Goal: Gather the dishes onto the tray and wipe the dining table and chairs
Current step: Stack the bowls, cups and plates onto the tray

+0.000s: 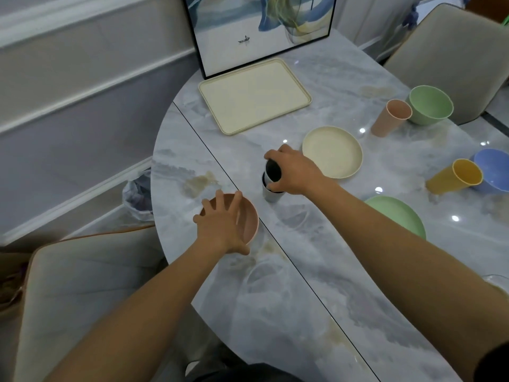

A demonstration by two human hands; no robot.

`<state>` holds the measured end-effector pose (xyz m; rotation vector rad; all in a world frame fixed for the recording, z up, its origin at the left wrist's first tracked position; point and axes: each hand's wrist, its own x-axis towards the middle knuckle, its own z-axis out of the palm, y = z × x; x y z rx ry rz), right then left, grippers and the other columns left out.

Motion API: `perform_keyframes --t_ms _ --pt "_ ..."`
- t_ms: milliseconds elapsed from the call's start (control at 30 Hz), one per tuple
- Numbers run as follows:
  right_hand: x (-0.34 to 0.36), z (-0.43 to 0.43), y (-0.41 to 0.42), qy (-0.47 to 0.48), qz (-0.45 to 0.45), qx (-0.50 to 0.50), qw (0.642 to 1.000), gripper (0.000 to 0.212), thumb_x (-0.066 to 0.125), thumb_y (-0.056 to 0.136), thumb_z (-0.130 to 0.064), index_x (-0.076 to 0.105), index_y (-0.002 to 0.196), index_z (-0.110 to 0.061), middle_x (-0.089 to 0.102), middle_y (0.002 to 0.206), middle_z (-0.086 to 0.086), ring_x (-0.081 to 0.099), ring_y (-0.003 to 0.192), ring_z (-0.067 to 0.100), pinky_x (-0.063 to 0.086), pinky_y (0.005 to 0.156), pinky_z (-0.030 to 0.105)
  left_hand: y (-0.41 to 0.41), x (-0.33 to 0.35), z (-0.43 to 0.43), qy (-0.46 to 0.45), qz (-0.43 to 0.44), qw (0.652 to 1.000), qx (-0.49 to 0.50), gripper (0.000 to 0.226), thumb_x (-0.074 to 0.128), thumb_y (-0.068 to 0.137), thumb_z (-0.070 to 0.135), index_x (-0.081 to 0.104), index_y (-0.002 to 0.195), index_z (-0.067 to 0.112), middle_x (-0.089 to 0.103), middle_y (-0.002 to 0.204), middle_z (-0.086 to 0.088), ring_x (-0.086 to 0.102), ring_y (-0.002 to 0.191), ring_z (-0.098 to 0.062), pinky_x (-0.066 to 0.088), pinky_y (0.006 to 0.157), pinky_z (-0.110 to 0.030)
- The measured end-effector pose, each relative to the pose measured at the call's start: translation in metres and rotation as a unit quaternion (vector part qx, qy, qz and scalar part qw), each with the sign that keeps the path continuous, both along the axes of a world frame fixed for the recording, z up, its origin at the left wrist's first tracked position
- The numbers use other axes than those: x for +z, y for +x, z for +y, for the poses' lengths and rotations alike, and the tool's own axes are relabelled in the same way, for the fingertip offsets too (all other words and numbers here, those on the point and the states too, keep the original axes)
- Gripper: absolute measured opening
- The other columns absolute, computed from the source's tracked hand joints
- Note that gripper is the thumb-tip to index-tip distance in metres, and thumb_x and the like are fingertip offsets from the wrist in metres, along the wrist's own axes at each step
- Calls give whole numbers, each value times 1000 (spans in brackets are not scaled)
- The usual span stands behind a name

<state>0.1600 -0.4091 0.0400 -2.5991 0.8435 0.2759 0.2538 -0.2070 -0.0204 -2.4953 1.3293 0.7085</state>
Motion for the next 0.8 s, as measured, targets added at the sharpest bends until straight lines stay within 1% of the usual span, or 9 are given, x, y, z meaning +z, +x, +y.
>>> perform_keyframes --t_ms 200,400,500,567,633,667,700,767,800 --pt "-37 5 2 17 31 -6 999 81 86 76 -46 47 143 -24 49 136 8 54 119 33 53 91 44 0 1 -3 10 2 1000 1 153 83 52 73 -19 160 36 -4 168 -14 16 146 -51 44 103 -60" --pt "-50 3 0 12 10 -18 1000 76 84 78 -44 48 141 -24 50 136 9 52 121 32 53 91 42 0 -1 2 -3 9 1000 -3 152 80 52 76 -21 159 37 -5 168 -15 18 146 -50 44 104 -60" --pt "-55 3 -2 28 -2 -24 999 79 83 79 -42 44 146 -26 45 140 7 47 126 32 53 95 45 3 -3 6 -23 26 999 4 155 74 49 90 -25 158 40 -7 169 -12 16 148 -48 43 106 -62" --pt "-58 3 -4 41 -12 -27 999 85 83 79 -44 40 150 -28 41 145 7 44 129 32 51 99 47 4 -3 12 -55 62 996 33 157 64 44 102 -27 157 44 -12 171 -7 6 154 -47 35 113 -67" --pt "-60 3 -8 48 -21 -32 998 95 84 76 -48 33 155 -32 35 150 6 41 133 32 51 100 48 3 -2 21 -115 106 984 81 149 57 48 106 -26 157 47 -15 173 -2 -7 158 -42 20 119 -70" --pt "-60 3 -11 45 -25 -36 998 98 84 75 -51 30 156 -34 33 153 5 39 134 31 52 99 48 3 -1 26 -149 119 975 115 141 57 56 103 -22 159 47 -13 174 -2 -8 159 -40 19 120 -68" --pt "-61 3 -13 37 -28 -40 998 100 84 74 -52 28 156 -36 32 153 5 39 134 31 53 97 48 6 -1 31 -181 128 962 158 129 60 68 93 -16 161 47 -8 174 -1 -3 159 -38 24 119 -65" --pt "-64 3 -19 22 -31 -51 998 98 82 75 -52 29 155 -37 34 150 4 42 130 31 55 92 45 14 -6 41 -211 156 929 259 103 67 89 60 -1 164 42 7 171 -1 16 154 -39 40 108 -57" --pt "-65 3 -20 19 -36 -57 998 95 81 76 -51 30 155 -37 37 147 5 46 126 31 55 89 44 19 -9 46 -206 186 910 309 91 65 94 46 8 165 40 16 167 -3 27 148 -39 44 104 -54"
